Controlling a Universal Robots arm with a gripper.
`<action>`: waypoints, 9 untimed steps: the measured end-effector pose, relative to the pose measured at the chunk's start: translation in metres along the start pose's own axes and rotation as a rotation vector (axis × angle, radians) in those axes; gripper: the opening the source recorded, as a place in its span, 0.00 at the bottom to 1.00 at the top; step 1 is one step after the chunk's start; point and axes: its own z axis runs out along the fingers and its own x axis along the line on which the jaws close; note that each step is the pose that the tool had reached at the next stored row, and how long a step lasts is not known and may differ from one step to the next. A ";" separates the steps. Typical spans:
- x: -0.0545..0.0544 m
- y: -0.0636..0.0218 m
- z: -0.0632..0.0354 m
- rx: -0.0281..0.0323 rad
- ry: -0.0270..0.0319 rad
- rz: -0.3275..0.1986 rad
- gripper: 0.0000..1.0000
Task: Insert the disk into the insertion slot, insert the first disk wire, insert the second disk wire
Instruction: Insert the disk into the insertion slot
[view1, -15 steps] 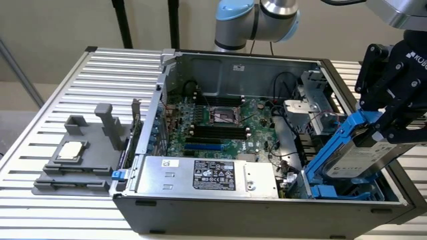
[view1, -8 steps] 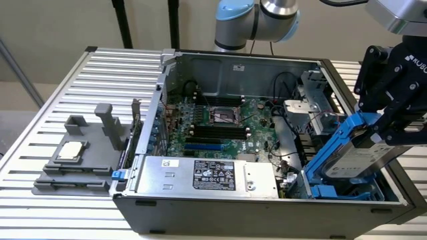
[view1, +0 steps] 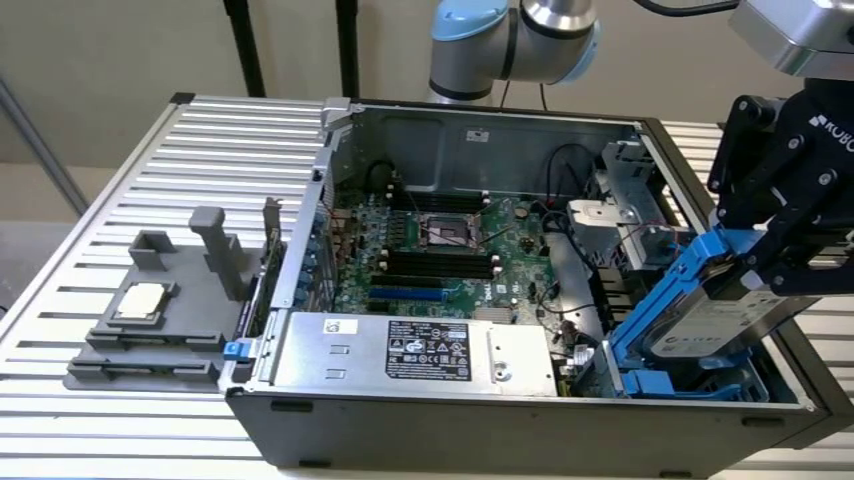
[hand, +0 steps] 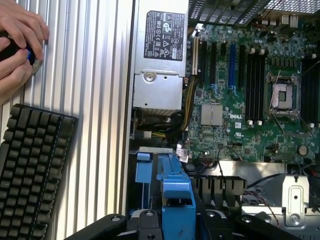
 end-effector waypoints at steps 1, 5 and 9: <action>0.000 0.0000 0.0005 -0.0001 0.0000 0.000 0.32; 0.001 0.0000 0.0021 0.0001 -0.0001 0.000 0.32; 0.002 -0.0001 0.0025 0.0001 -0.0005 0.000 0.32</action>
